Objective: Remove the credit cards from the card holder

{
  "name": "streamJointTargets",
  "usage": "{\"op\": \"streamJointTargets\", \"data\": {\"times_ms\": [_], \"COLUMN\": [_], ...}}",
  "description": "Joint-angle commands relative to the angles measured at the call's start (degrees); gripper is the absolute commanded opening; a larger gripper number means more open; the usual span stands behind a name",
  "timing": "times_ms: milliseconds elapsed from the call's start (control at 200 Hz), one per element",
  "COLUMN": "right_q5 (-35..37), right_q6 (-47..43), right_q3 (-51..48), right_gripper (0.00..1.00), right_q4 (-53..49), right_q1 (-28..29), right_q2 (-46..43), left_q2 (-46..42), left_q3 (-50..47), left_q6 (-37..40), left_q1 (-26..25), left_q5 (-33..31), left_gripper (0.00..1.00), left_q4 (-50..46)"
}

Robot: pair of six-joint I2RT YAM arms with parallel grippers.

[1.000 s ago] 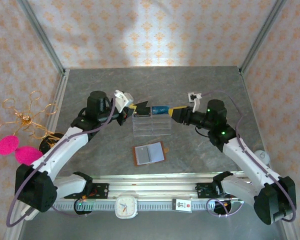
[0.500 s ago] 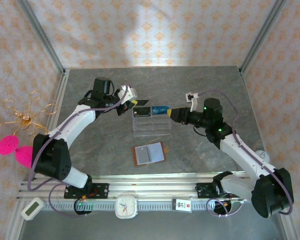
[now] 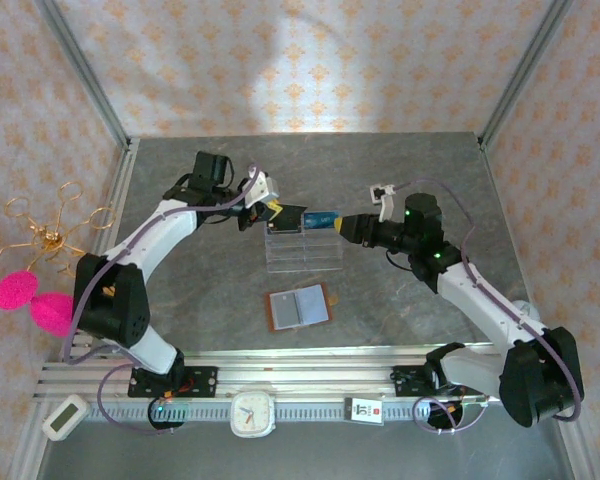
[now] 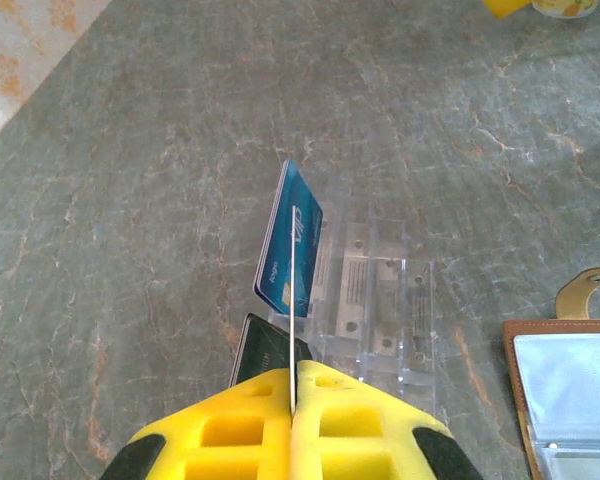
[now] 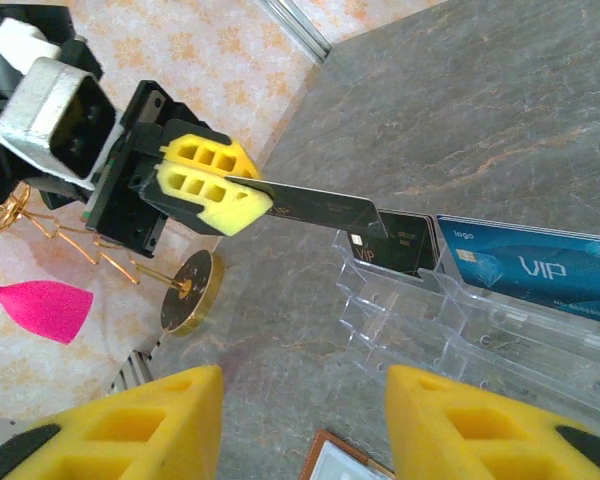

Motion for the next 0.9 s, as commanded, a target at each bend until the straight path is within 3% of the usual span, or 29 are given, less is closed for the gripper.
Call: {"op": "streamJointTargets", "data": {"times_ms": [0, 160, 891], "right_q5": [-0.06, 0.01, -0.71], "right_q6": [-1.4, -1.79, -1.83], "right_q3": [2.18, 2.32, 2.45], "right_gripper": [0.46, 0.46, 0.46], "right_q4": [-0.12, -0.55, -0.46], "right_q1": [-0.58, -0.79, -1.07], "right_q2": [-0.06, -0.06, 0.86], "left_q2": [1.88, 5.44, 10.25], "left_q3": [2.85, 7.34, 9.26], "left_q6": [3.03, 6.77, 6.65], "left_q1": [-0.1, -0.16, -1.19], "left_q5": [1.4, 0.63, -1.58], "left_gripper": [0.0, 0.0, 0.0], "left_q4": [-2.44, -8.56, -9.44]}}
